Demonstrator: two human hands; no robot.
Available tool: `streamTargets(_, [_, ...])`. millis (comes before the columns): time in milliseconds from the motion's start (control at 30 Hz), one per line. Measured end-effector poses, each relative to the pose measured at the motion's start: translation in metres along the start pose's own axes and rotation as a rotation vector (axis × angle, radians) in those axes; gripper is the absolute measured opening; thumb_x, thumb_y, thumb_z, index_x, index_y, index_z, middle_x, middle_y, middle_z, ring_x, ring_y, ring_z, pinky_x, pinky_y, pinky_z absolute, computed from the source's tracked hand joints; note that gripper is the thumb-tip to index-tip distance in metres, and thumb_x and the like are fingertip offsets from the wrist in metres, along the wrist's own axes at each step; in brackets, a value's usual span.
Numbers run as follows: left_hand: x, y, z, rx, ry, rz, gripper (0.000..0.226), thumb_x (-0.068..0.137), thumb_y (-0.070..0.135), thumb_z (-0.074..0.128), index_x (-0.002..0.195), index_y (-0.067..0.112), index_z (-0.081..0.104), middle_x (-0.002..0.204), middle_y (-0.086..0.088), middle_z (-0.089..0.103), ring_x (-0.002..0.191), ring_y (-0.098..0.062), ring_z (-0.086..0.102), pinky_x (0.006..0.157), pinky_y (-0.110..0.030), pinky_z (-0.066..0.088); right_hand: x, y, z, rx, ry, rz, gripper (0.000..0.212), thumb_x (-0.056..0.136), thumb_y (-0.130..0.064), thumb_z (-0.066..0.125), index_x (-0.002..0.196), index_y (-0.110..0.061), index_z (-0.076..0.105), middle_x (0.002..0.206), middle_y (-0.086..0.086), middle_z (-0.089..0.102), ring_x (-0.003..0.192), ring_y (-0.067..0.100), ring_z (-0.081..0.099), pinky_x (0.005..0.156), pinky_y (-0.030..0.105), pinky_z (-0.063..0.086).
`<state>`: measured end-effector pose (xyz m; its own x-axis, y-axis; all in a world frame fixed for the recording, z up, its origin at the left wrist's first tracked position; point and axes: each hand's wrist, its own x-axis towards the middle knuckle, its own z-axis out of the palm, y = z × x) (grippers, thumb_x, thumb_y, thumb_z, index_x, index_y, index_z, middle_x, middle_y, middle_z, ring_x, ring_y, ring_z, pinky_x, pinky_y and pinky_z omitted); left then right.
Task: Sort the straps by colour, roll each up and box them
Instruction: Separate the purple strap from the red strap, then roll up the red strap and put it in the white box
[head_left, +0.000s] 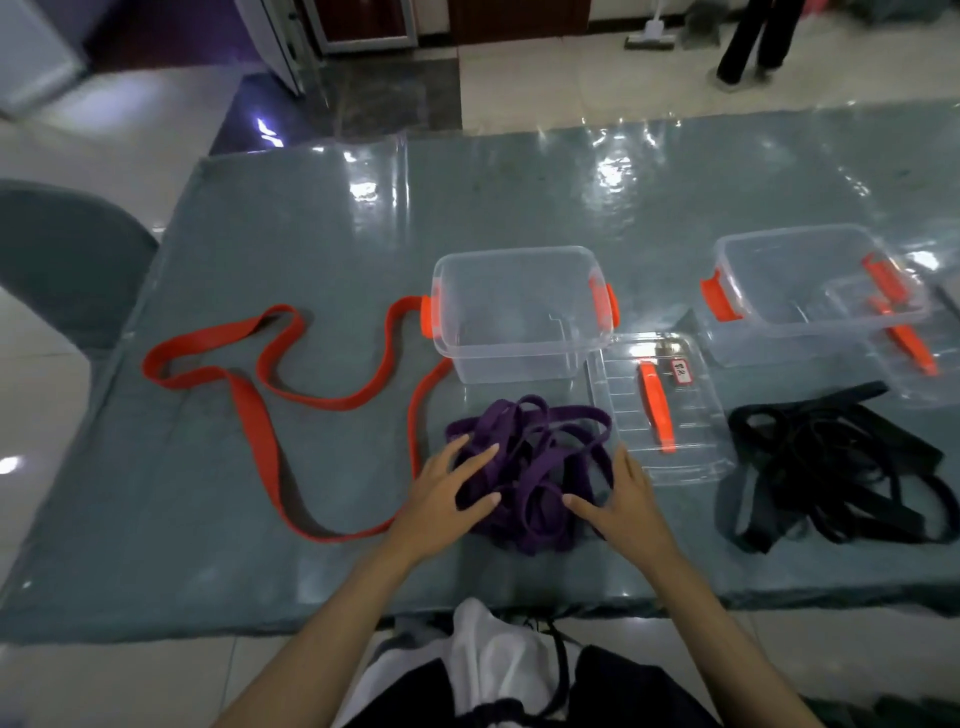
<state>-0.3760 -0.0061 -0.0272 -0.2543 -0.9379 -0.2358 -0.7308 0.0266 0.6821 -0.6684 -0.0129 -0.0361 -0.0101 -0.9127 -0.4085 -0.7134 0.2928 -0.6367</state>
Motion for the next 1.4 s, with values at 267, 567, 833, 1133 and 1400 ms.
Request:
streamTargets(267, [-0.011,-0.031,-0.017,0.278,0.041,-0.015,0.058,0.107,0.038,0.056,0.161,0.039,0.037,0.168,-0.001,0.033,0.157,-0.026,0.026,0.123,-0.045,0.027,0.002,-0.027,0.003,-0.115,-0.020,-0.109,0.067,0.094,-0.047,0.072,0.151,-0.015,0.052,0.157,0.003,0.046,0.146,0.026,0.041,0.121,0.047,0.036])
streamTargets(567, [-0.017,-0.095,-0.083,0.269,0.154,-0.066,0.048,0.096,0.017,0.068,0.143,0.027,0.064,0.152,-0.004,0.054,0.144,-0.027,0.048,0.117,-0.044,0.036,0.007,-0.102,0.042,-0.285,0.333,-0.237,0.035,0.091,-0.023,0.075,0.121,-0.011,0.063,0.127,0.011,0.060,0.121,0.036,0.056,0.103,0.055,0.048])
streamTargets(833, [-0.006,-0.176,-0.171,0.419,0.159,-0.124,0.047,0.098,0.033,0.067,0.144,0.029,0.062,0.152,-0.004,0.055,0.142,-0.029,0.049,0.110,-0.045,0.042,0.036,-0.192,0.120,-0.493,0.210,-0.414,0.026,0.089,-0.020,0.074,0.114,-0.015,0.070,0.124,0.005,0.064,0.122,0.029,0.062,0.116,0.057,0.036])
streamTargets(1133, [0.021,-0.271,-0.252,0.790,-0.112,-0.126,0.101,0.095,0.005,0.063,0.166,0.044,0.004,0.177,0.003,0.001,0.161,-0.031,0.014,0.124,-0.061,0.025,0.071,-0.251,0.184,-0.628,-0.201,-0.113,0.083,0.094,-0.001,0.049,0.164,-0.035,0.023,0.137,0.013,0.065,0.119,0.038,0.067,0.101,0.048,0.053])
streamTargets(1400, [0.039,-0.308,-0.290,0.870,-0.023,0.295,0.086,0.054,0.001,0.092,0.135,0.024,0.072,0.131,-0.005,0.072,0.122,-0.033,0.068,0.100,-0.058,0.052,0.097,-0.278,0.188,-0.394,-0.269,-0.344,0.098,0.081,0.018,0.053,0.165,-0.024,0.024,0.126,0.010,0.066,0.113,0.032,0.065,0.100,0.042,0.052])
